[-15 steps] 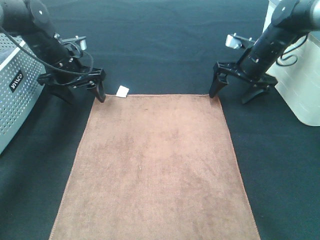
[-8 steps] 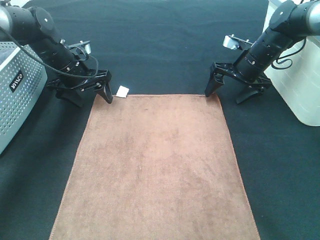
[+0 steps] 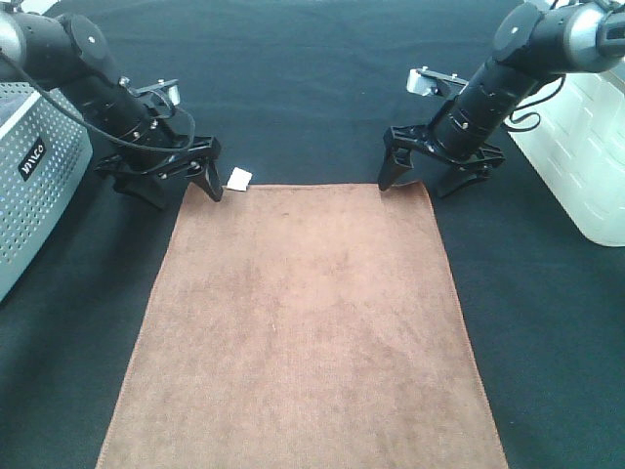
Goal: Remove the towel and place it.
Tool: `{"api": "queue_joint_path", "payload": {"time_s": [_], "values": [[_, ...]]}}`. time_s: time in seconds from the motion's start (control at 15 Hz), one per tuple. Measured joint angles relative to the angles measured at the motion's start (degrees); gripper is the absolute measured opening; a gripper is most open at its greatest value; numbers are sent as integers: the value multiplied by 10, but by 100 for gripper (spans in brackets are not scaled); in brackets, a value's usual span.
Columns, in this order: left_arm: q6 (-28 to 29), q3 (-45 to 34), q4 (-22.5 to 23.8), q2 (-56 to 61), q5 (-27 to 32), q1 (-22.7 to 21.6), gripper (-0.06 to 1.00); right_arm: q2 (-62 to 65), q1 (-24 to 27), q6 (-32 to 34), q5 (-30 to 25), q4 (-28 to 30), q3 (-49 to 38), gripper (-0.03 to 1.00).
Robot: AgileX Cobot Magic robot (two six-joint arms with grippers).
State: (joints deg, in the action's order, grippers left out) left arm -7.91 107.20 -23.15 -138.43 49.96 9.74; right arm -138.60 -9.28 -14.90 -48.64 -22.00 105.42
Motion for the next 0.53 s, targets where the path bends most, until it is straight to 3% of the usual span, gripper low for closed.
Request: {"api": "queue_joint_path", "payload": {"time_s": [0.27, 0.4, 0.53], "values": [[0, 0, -9, -2, -19, 37, 71, -3, -32, 6, 22, 34, 0, 64], [0, 0, -3, -2, -22, 37, 65, -5, -32, 6, 26, 49, 0, 52], [0, 0, 4, -2, -23, 37, 59, -5, -32, 6, 26, 55, 0, 47]]}}
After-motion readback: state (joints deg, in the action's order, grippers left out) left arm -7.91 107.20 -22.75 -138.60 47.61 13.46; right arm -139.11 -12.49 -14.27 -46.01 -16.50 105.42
